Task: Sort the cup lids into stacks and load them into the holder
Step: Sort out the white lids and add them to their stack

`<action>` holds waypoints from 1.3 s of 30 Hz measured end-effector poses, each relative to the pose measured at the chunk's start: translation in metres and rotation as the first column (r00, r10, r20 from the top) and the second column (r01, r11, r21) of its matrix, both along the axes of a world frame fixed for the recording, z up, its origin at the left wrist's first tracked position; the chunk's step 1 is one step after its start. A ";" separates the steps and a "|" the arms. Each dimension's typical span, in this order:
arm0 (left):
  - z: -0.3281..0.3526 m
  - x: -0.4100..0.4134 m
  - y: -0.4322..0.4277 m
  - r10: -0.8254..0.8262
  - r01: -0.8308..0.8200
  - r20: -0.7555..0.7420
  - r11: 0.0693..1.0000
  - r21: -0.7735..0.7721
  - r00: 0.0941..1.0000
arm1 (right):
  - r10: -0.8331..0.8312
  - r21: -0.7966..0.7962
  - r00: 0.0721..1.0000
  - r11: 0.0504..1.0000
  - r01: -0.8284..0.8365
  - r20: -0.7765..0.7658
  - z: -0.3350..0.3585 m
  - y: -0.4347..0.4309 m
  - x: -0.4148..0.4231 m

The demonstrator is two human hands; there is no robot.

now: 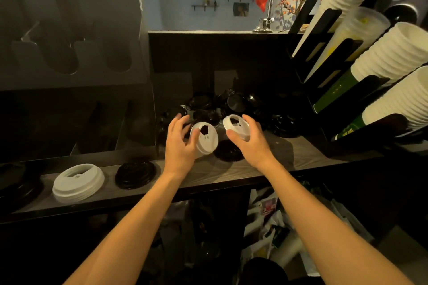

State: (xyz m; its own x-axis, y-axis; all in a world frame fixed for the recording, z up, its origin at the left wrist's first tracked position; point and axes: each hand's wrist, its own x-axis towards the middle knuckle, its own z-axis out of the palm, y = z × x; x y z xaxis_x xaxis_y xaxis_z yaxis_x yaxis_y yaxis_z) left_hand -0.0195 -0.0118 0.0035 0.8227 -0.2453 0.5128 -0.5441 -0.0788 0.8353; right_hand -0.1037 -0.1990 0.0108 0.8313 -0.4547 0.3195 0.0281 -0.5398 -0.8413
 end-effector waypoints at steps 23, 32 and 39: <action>0.008 -0.005 0.004 -0.136 0.030 -0.288 0.938 -0.344 0.948 | 0.092 -0.471 0.996 0.879 -0.077 0.008 -0.005 0.049 0.035; 0.008 -0.010 0.003 -0.002 -0.015 -0.142 0.992 -0.123 0.990 | 0.123 -0.457 0.958 0.890 0.010 0.260 -0.008 0.049 0.030; 0.013 -0.016 0.004 -0.349 0.229 -0.375 0.916 -0.328 0.859 | 0.221 -0.459 0.946 0.884 -0.093 0.235 -0.009 0.054 0.028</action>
